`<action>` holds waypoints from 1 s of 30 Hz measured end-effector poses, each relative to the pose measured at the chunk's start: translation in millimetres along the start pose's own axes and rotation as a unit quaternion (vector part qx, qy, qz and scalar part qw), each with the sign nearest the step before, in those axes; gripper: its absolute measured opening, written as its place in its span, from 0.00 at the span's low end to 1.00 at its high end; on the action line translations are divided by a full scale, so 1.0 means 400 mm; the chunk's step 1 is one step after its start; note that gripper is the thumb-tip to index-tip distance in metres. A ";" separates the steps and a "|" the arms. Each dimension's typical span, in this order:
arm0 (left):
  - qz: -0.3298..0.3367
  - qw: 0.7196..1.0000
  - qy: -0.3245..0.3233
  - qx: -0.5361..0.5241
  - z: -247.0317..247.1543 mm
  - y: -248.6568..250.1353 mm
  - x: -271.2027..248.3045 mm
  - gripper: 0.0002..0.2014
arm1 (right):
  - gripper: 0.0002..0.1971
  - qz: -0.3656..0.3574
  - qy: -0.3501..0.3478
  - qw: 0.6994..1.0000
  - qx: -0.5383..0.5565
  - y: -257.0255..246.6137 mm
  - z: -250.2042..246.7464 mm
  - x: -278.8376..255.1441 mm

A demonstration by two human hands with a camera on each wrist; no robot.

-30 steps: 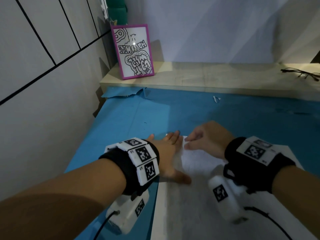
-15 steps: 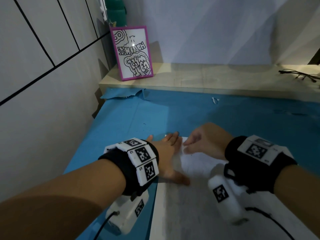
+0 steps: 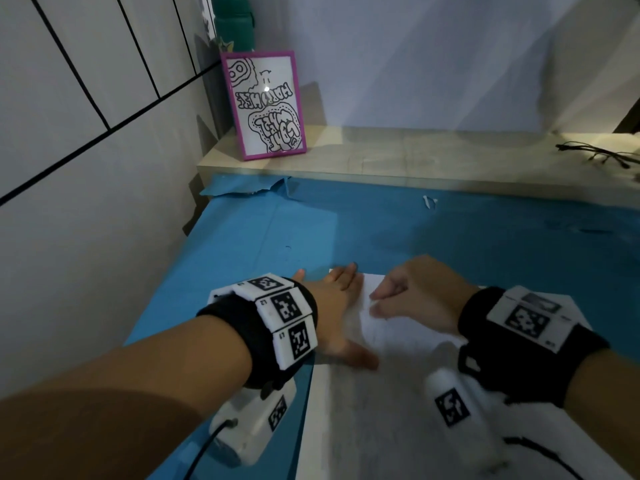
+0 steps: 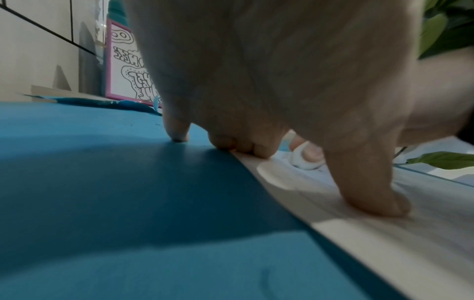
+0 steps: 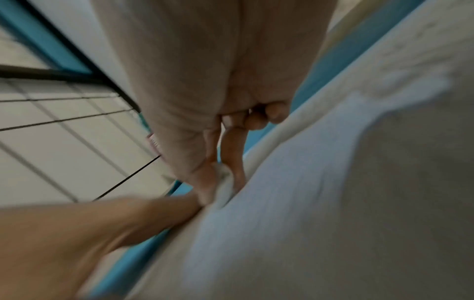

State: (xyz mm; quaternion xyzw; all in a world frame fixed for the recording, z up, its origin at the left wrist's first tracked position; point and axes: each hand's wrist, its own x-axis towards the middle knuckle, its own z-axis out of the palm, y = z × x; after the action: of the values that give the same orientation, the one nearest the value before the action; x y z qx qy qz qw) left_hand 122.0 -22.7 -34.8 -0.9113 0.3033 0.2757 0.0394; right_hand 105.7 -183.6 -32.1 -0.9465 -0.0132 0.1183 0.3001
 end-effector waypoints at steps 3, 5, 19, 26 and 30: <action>-0.001 1.000 -0.001 -0.001 0.001 0.001 -0.003 0.60 | 0.07 0.014 0.042 0.999 0.010 0.008 -0.004 -0.004; 0.003 1.000 0.008 -0.002 0.003 -0.001 -0.002 0.61 | 0.06 -0.017 0.006 1.000 -0.003 -0.006 0.008 -0.016; 0.002 1.000 0.007 -0.001 0.012 -0.009 0.007 0.61 | 0.04 0.011 0.023 1.000 -0.006 0.032 -0.024 -0.013; 0.004 1.000 0.009 0.000 0.011 -0.009 0.007 0.61 | 0.06 0.011 0.033 0.999 -0.014 0.034 -0.026 -0.013; 0.007 1.000 0.006 0.005 0.007 -0.010 0.006 0.61 | 0.06 0.000 0.003 1.000 -0.019 0.031 -0.025 -0.022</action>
State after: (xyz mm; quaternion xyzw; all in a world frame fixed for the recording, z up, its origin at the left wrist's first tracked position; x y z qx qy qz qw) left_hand 124.7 -20.1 -38.7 -0.9106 0.3115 0.2687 0.0401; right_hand 98.9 -200.1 -29.3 -0.9524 -0.0144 0.1156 0.2818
